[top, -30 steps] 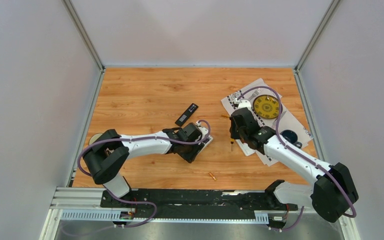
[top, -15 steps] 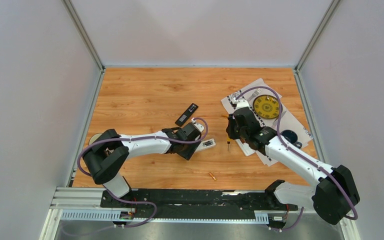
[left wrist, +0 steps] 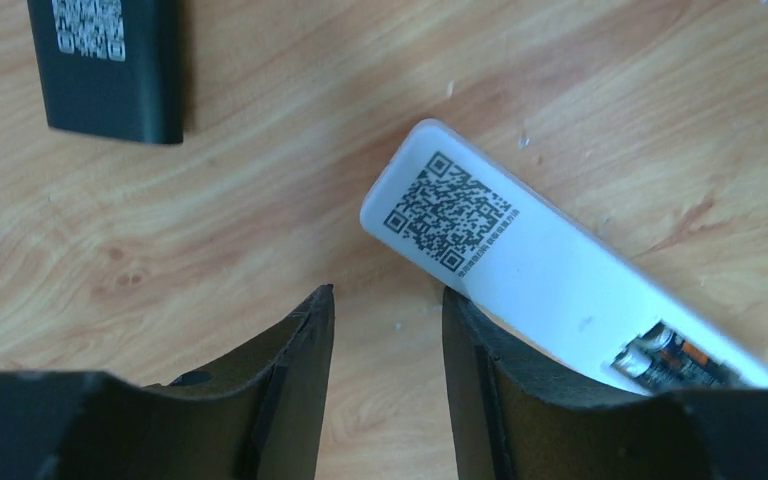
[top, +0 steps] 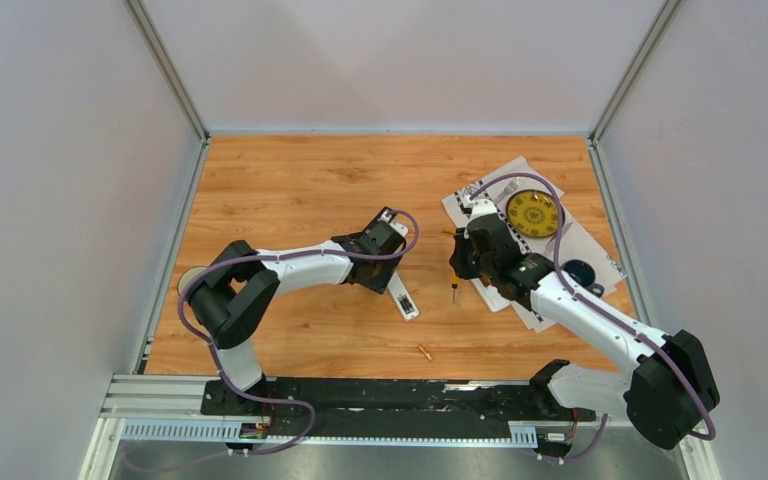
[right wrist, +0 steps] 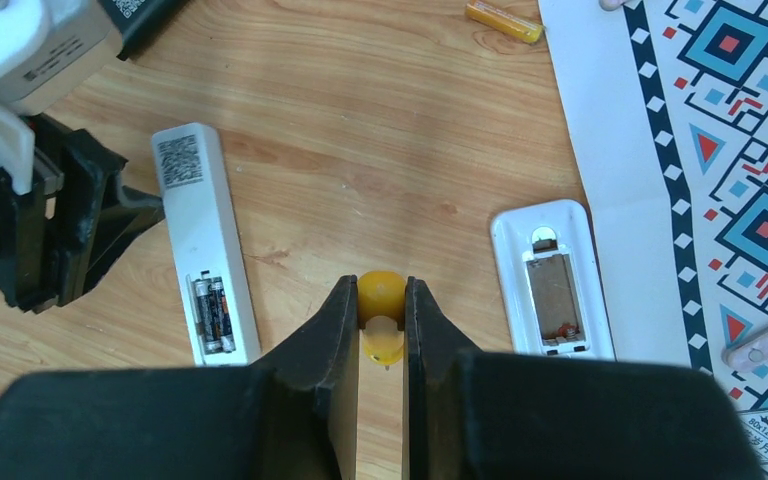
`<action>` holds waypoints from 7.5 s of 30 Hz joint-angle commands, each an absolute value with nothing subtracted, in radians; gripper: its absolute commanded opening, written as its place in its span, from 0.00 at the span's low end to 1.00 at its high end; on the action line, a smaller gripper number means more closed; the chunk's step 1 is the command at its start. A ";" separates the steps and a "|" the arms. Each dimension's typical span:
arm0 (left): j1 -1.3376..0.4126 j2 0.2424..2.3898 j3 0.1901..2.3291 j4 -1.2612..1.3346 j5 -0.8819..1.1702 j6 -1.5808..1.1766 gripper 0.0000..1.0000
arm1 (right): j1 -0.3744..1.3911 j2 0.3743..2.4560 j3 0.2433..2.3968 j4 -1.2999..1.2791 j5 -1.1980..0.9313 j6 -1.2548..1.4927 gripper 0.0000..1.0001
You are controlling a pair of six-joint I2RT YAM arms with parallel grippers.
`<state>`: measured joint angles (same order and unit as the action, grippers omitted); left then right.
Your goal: Unload the batteries from the remote control
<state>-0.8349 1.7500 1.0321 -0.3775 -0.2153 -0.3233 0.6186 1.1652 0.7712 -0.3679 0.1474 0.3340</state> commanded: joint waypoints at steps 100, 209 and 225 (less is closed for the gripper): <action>-0.802 0.801 0.653 0.006 0.379 -0.281 0.00 | 0.646 1.155 0.854 0.543 -0.865 0.776 0.61; -0.792 1.521 0.973 -0.225 0.144 -0.054 0.73 | 0.539 1.128 0.641 0.051 -0.107 0.541 0.00; -0.785 1.931 1.361 -0.515 0.040 -0.046 0.44 | 0.419 0.950 0.572 -0.083 -0.133 0.537 0.00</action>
